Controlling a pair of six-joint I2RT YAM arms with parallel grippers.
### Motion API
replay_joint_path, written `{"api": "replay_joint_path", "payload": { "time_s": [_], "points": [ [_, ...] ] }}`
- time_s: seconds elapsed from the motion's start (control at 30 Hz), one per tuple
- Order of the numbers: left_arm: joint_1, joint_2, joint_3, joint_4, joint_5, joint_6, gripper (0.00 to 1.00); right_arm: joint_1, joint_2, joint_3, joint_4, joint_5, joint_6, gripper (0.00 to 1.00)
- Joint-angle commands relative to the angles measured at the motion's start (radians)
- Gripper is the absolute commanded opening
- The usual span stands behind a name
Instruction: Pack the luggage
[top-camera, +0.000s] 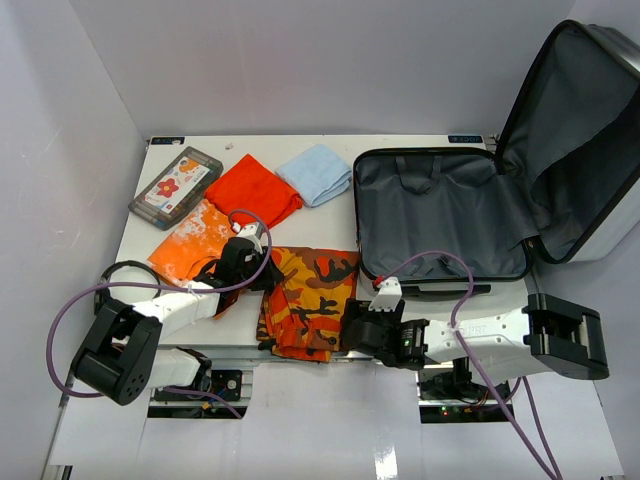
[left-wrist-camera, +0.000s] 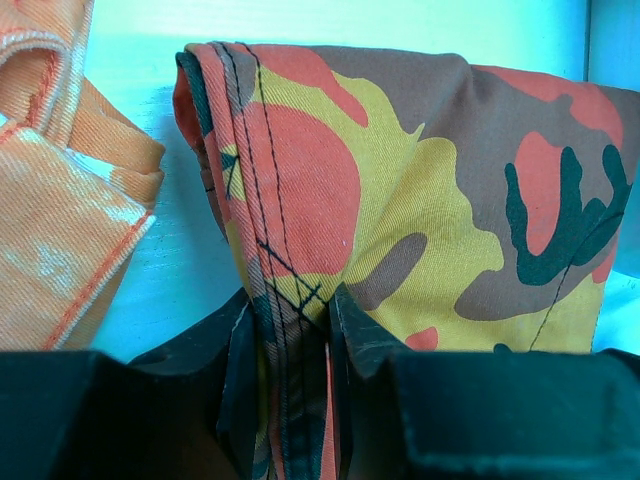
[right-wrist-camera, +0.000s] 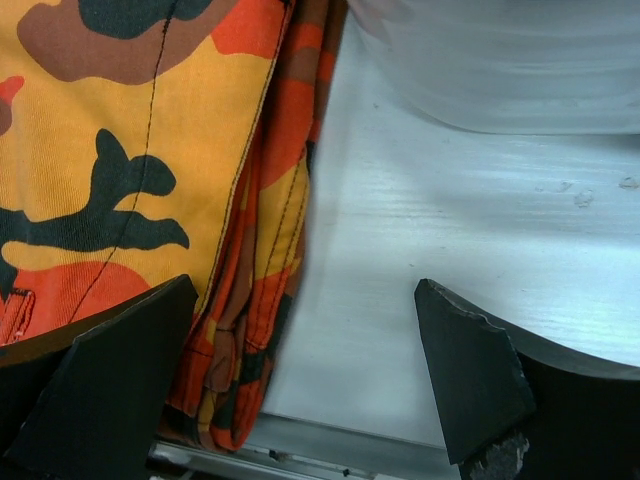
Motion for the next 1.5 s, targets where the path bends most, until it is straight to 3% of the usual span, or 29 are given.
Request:
{"api": "replay_joint_path", "payload": {
  "time_s": [0.0,0.3,0.8,1.07,1.2,1.33,1.47],
  "points": [
    [-0.003,0.020,-0.020,-0.062,0.006,-0.002,0.00,-0.004,0.059,0.055,0.078,0.049,0.040,0.98],
    [-0.003,0.005,-0.027,-0.064,-0.008,-0.007,0.00,-0.002,0.099,0.063,0.191,0.033,0.025,1.00],
    [-0.003,0.020,-0.019,-0.062,-0.005,0.000,0.00,-0.003,0.244,0.172,0.079,0.044,0.063,0.98],
    [-0.003,0.026,-0.017,-0.058,0.011,0.009,0.00,-0.004,0.312,0.211,0.082,0.040,0.051,0.80],
    [-0.003,0.022,-0.020,-0.052,0.017,0.004,0.00,-0.002,0.336,0.220,0.087,0.039,0.046,0.56],
    [-0.003,0.012,-0.027,-0.050,0.021,0.007,0.00,-0.003,0.351,0.234,0.088,0.048,0.022,0.42],
    [-0.003,-0.006,-0.036,-0.043,0.019,0.006,0.00,-0.004,0.348,0.247,0.088,0.056,-0.021,0.20]
  ]
}}
